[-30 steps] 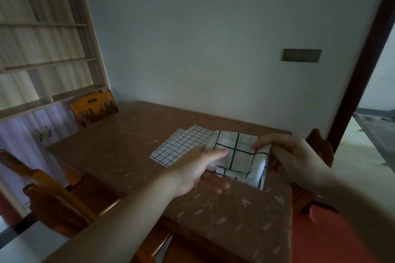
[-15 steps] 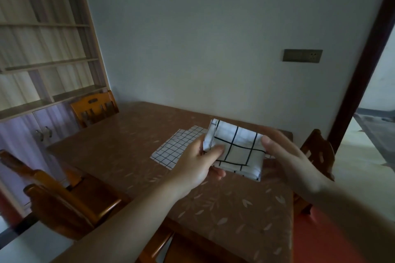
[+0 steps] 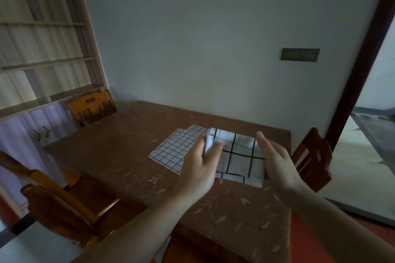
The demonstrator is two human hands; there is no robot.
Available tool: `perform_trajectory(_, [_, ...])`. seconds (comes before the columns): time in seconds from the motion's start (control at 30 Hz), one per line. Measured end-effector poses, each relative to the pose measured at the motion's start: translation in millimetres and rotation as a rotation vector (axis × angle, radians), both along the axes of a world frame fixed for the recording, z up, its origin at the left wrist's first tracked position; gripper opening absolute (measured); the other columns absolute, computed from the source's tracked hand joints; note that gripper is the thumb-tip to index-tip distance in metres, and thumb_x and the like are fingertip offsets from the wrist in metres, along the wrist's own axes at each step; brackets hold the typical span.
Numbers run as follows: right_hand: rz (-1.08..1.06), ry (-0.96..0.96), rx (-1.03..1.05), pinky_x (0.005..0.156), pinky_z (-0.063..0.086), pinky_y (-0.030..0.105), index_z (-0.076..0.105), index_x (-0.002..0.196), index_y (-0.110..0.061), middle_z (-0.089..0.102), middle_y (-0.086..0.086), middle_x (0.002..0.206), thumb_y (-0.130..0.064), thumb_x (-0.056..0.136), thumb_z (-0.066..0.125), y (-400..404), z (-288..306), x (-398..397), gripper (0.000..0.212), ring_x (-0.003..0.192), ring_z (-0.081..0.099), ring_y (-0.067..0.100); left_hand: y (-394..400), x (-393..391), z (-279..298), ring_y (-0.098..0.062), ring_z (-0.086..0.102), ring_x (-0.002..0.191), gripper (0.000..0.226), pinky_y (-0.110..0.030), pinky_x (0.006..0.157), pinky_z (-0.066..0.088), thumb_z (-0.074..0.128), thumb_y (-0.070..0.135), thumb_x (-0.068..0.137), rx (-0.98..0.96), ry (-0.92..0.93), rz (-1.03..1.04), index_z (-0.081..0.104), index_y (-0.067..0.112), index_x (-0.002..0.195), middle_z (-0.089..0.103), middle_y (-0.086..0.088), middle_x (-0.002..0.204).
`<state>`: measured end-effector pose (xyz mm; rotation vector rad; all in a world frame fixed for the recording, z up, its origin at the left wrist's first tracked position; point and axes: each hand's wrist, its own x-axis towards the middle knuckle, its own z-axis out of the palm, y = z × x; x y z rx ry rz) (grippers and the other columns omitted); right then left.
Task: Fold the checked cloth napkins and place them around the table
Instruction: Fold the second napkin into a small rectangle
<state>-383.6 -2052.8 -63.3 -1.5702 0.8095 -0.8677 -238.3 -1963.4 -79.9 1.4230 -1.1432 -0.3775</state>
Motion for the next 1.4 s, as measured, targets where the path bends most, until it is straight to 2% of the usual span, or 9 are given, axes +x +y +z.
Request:
perform_trajectory(0.17, [-0.234,-0.016,-0.295,0.046,0.041,0.029,0.056,0.081,0.005,0.053,0.013,0.062,-0.037,0.101,0.041,4,-2,10,0.049,0.055,0.053,0.026,-3,-5,-4,-0.007,0.037,0.049,0.028,-0.023,0.048,0.034,0.051,0.033,0.098,-0.091,-0.128,0.077,0.055,0.009,0.084,0.040,0.007,0.059])
perform_trajectory(0.3, [-0.145,0.031,-0.362,0.047,0.039,0.032,0.055,0.077,0.002,0.050,0.007,0.061,-0.037,0.100,0.042,0,3,5,0.047,0.052,0.049,0.019,2,7,7,-0.002,0.049,0.075,0.039,-0.024,0.072,0.045,0.055,0.041,0.095,0.135,-0.018,-0.015,0.049,0.018,0.126,0.052,0.016,0.085])
perform_trajectory(0.43, [0.054,0.098,-0.426,0.050,0.042,0.030,0.058,0.071,-0.008,0.052,0.000,0.057,-0.032,0.101,0.044,3,11,0,0.041,0.050,0.050,0.015,0,22,31,0.001,0.062,0.089,0.032,-0.015,0.079,0.046,0.060,0.045,0.092,0.213,-0.174,-0.127,0.055,0.029,0.119,0.066,0.013,0.100])
perform_trajectory(0.57, [0.157,0.165,-0.470,0.048,0.041,0.024,0.059,0.069,-0.014,0.053,-0.001,0.056,-0.033,0.098,0.049,1,22,-7,0.036,0.048,0.049,0.015,-1,25,39,-0.007,0.050,0.052,0.021,-0.023,0.054,0.041,0.061,0.035,0.094,0.173,-0.342,-0.190,0.071,0.016,0.089,0.062,0.001,0.064])
perform_trajectory(0.73, [0.443,0.404,-0.247,0.066,0.059,0.030,0.070,0.109,-0.021,0.077,-0.003,0.094,-0.021,0.088,0.068,-12,30,-25,0.021,0.082,0.074,0.015,1,35,34,-0.016,0.050,0.051,0.018,-0.033,0.054,0.043,0.064,0.028,0.093,0.089,-0.362,-0.207,0.070,0.016,0.081,0.060,-0.003,0.059])
perform_trajectory(0.9, [0.448,0.424,-0.220,0.079,0.058,0.050,0.071,0.107,-0.019,0.077,0.004,0.096,-0.017,0.092,0.061,-16,33,-33,0.019,0.086,0.073,0.030,3,33,27,-0.013,0.044,0.050,0.017,-0.035,0.048,0.037,0.065,0.035,0.091,0.053,-0.338,-0.218,0.069,0.022,0.081,0.058,-0.008,0.061])
perform_trajectory(1.0, [0.452,0.365,-0.158,0.074,0.060,0.038,0.070,0.109,-0.017,0.076,0.002,0.097,-0.026,0.096,0.054,-15,33,-33,0.022,0.087,0.074,0.021,3,29,23,-0.015,0.044,0.049,0.018,-0.034,0.047,0.035,0.063,0.034,0.092,0.055,-0.307,-0.213,0.069,0.019,0.083,0.054,-0.006,0.057])
perform_trajectory(1.2, [0.018,0.398,-0.460,0.043,0.033,0.017,0.053,0.064,-0.015,0.049,-0.002,0.055,-0.031,0.102,0.039,4,10,-8,0.044,0.046,0.043,0.009,3,24,12,-0.038,0.051,0.055,0.021,-0.047,0.049,0.040,0.063,0.037,0.092,0.045,-0.344,-0.213,0.069,0.018,0.085,0.060,-0.018,0.062])
perform_trajectory(1.4, [0.048,0.367,-0.623,0.048,0.035,0.020,0.049,0.059,-0.016,0.046,-0.003,0.051,-0.029,0.100,0.045,-5,5,-12,0.044,0.046,0.039,0.007,13,29,14,-0.014,0.055,0.047,0.020,-0.022,0.043,0.040,0.075,0.040,0.081,0.398,-0.197,-0.390,0.071,0.021,0.085,0.071,0.004,0.071])
